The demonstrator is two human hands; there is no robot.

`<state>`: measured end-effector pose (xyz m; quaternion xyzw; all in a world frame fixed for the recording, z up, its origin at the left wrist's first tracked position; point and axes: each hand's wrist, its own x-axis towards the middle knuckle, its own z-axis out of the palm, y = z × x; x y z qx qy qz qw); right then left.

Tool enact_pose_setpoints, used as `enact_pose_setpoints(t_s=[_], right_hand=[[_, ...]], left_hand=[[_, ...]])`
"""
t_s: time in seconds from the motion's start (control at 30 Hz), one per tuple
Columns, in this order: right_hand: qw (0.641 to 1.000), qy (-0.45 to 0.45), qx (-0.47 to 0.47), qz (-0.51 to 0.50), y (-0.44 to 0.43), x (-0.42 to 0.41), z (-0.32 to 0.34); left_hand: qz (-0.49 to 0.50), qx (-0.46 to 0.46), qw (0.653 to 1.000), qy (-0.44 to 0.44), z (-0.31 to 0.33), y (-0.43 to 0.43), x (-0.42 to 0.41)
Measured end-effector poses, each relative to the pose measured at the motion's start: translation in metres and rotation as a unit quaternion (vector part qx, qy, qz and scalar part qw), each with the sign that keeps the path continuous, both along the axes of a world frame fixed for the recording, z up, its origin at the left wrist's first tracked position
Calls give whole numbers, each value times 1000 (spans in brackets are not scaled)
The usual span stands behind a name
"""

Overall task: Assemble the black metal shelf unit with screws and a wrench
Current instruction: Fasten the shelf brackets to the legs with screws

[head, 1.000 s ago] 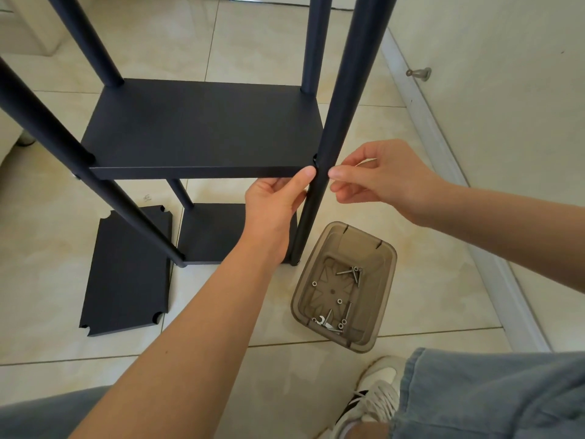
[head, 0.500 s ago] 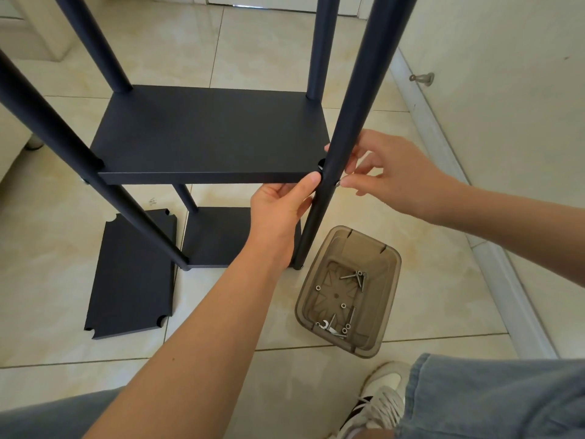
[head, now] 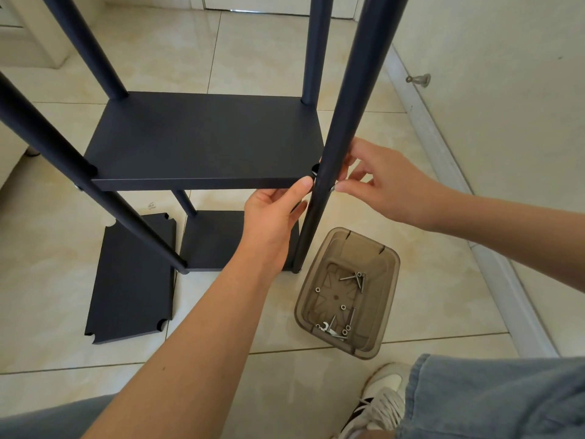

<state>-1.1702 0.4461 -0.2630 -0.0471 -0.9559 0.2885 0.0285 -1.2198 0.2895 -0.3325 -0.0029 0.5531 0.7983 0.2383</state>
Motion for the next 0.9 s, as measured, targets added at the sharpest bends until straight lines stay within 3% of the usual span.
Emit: enact_pose_setpoints(t_s=[0.5, 0.7, 0.8, 0.9], right_hand=[[1000, -13, 3, 3, -2, -3, -3], [990, -67, -127, 18, -2, -7, 4], [986, -69, -153, 5, -2, -9, 6], [983, -73, -171, 4, 0, -10, 6]], left_hand=[[-24, -12, 1000, 8, 0, -8, 0], [5, -80, 997, 22, 9, -9, 9], [118, -211, 966, 88, 13, -13, 19], [156, -308, 901, 262, 13, -20, 33]])
